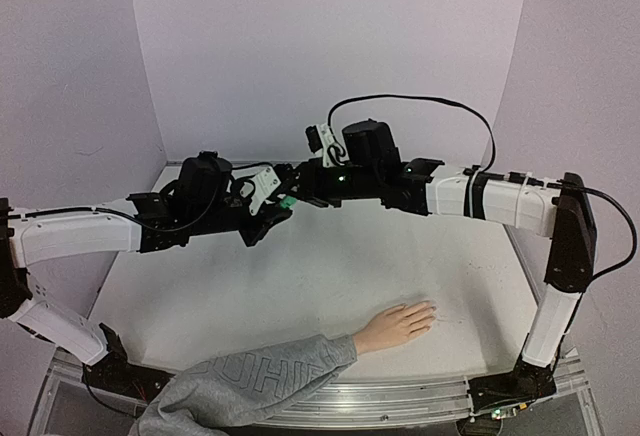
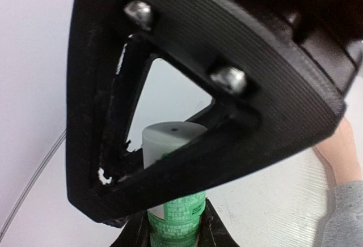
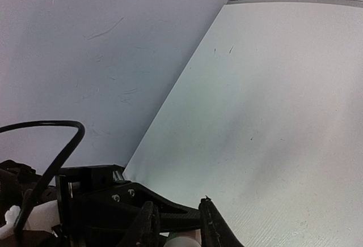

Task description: Paint the nails

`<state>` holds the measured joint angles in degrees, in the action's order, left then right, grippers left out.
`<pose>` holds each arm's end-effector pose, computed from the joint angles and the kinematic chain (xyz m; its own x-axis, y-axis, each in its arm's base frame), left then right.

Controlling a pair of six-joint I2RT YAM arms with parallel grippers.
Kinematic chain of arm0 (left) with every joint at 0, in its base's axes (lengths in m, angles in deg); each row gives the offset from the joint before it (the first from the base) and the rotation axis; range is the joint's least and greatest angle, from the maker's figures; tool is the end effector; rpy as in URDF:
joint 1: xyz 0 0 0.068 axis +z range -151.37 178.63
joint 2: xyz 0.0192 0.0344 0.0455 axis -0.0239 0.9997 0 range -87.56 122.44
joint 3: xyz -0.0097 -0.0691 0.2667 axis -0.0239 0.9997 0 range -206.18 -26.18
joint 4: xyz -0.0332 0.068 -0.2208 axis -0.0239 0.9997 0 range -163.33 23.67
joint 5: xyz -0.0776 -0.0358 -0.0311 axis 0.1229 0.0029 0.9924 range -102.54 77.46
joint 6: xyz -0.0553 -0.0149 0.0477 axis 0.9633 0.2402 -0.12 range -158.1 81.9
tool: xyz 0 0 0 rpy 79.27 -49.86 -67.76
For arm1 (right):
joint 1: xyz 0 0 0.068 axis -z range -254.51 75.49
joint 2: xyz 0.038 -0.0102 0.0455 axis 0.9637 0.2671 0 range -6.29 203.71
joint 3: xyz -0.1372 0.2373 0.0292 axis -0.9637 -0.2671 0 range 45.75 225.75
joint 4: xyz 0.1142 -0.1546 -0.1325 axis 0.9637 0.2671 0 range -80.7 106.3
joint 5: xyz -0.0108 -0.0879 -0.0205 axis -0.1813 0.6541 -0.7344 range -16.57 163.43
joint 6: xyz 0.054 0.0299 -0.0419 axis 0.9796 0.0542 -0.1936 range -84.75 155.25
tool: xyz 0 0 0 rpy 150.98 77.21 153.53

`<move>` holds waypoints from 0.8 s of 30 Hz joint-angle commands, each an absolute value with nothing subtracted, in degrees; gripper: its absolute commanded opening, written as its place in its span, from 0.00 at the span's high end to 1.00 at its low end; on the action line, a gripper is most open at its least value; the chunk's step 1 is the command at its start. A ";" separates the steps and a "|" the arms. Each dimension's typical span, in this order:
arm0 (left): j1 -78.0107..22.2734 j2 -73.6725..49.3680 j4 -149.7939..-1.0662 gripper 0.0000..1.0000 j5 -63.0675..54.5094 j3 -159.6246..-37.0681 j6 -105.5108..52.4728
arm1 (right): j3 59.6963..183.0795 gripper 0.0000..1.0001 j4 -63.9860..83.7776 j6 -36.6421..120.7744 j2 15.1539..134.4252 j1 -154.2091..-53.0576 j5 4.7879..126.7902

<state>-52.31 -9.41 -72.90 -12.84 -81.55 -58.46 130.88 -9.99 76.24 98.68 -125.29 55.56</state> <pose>0.1968 -0.2421 0.2931 0.0363 0.5073 -0.8610 0.8114 0.4879 0.3217 0.2665 0.3568 0.3536 -0.6155 0.2331 -0.7529 -0.6990 0.2798 0.6581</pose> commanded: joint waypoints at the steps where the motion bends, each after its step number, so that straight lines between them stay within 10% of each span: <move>1: -52.12 -13.02 -75.26 1.00 -1.52 -81.68 -57.78 | 130.99 0.65 -12.80 75.59 95.44 -125.55 55.40; 7: -47.26 -13.41 -75.25 1.00 11.82 -82.84 -52.75 | 127.79 0.41 -11.73 75.69 90.97 -125.57 58.09; 24: -45.31 -12.81 -75.26 1.00 7.53 -83.04 -51.52 | 128.20 0.46 -10.65 76.36 91.99 -126.20 54.38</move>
<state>-45.29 -11.11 -72.38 8.32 -81.20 -51.68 125.96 -9.16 76.27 90.74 -125.60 56.61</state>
